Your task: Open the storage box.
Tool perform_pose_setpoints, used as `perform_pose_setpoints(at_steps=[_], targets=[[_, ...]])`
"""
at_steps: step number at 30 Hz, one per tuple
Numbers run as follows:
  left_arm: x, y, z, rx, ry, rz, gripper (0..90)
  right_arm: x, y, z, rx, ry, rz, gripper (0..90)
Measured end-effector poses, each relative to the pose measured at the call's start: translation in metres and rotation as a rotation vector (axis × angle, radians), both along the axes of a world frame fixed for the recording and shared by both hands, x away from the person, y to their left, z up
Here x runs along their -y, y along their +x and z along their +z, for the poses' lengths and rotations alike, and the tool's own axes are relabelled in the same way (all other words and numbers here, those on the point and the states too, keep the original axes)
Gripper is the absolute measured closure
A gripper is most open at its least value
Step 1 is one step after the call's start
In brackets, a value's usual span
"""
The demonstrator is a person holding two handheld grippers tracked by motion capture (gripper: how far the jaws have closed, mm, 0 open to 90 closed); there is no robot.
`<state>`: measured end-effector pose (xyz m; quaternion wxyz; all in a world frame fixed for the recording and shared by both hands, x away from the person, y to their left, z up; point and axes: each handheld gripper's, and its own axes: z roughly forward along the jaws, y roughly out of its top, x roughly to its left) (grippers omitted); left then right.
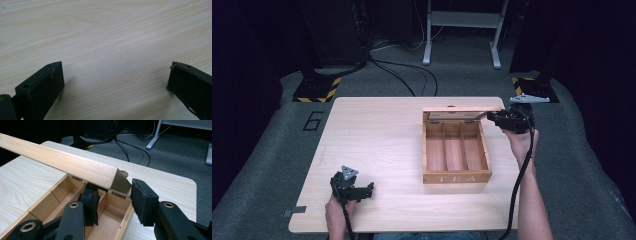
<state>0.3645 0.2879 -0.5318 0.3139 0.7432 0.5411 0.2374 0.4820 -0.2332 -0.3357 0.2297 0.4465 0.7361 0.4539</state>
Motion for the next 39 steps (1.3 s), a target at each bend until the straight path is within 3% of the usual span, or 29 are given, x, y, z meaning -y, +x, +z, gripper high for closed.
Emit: perform_pose_setpoints(at_steps=[39], targets=[[-0.0002, 0.0005, -0.0004, 0.004, -0.006, 0.002, 0.4, -0.0003, 0.0001, 0.0004, -0.007, -0.005, -0.001, 58.0]])
